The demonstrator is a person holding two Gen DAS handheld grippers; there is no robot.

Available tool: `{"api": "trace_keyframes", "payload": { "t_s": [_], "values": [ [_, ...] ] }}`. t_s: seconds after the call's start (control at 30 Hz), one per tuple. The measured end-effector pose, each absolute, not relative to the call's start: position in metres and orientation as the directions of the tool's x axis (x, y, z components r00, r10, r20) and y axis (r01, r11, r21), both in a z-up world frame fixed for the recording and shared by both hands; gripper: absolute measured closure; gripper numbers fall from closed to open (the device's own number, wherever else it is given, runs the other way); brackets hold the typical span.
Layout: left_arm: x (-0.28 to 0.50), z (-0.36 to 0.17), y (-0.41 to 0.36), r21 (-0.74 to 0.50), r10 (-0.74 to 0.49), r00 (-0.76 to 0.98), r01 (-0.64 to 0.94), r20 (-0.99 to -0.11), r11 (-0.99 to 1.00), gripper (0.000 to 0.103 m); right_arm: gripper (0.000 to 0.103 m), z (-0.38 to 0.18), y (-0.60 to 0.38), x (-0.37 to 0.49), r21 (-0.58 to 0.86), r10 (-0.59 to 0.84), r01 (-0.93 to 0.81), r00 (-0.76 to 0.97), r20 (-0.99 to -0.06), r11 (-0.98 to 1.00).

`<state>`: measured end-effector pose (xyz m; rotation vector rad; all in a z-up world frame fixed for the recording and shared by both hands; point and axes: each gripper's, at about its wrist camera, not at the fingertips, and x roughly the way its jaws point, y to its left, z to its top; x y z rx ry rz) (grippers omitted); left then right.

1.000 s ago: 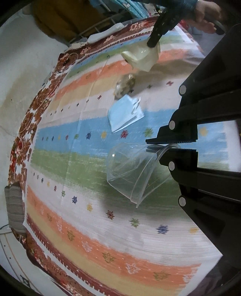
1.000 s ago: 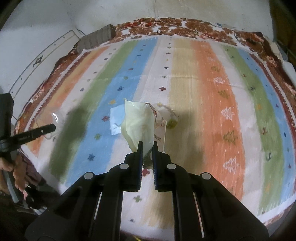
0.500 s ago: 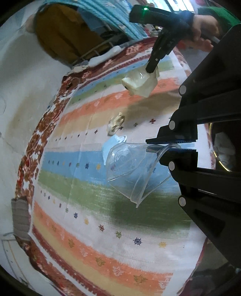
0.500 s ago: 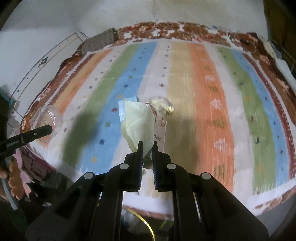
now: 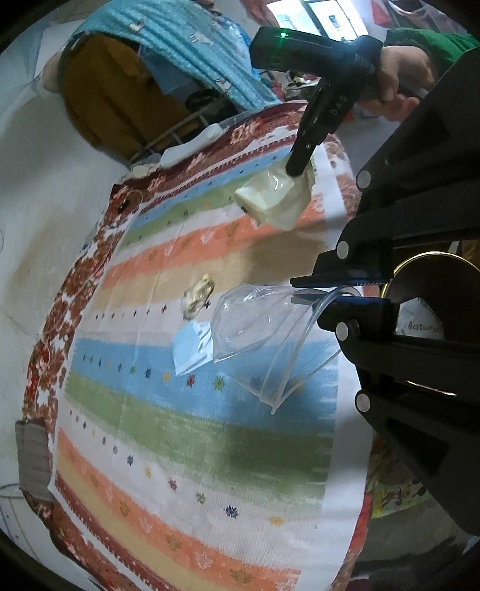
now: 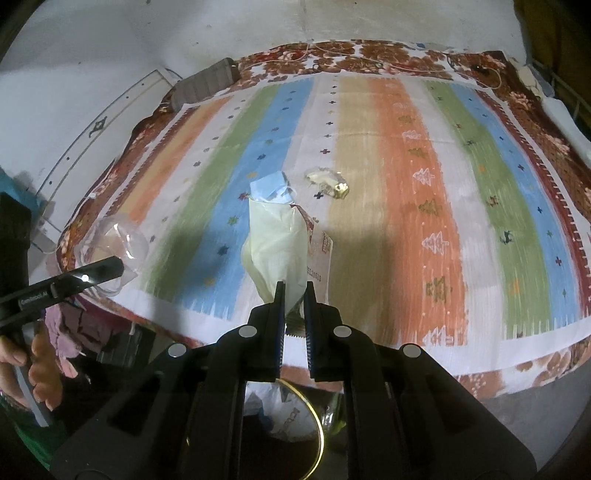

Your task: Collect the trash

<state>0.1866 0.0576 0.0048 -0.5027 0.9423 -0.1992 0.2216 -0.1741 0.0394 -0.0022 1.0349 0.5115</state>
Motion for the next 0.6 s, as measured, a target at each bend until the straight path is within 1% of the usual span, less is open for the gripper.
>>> {"api": "trace_keyframes", "payload": {
  "t_s": [0.23, 0.33, 0.6],
  "values": [
    [0.163, 0.014, 0.033, -0.468, -0.382, 0.599, 0.013, -0.704, 0.884, 0.100, 0.095, 0.052, -0.179, 0.186, 0.231, 0.428, -0.423, 0.462, -0.777, 0.876],
    [0.152, 0.013, 0.025, -0.437, -0.363, 0.600, 0.024, -0.713, 0.899, 0.100, 0.095, 0.049, -0.179, 0.172, 0.254, 0.449, -0.431, 0.447, -0.774, 0.866],
    [0.126, 0.010, 0.012, -0.440, -0.376, 0.604, 0.045, -0.703, 0.897, 0.100, 0.095, 0.038, -0.174, 0.135, 0.270, 0.469, -0.444, 0.436, -0.768, 0.854]
  ]
}}
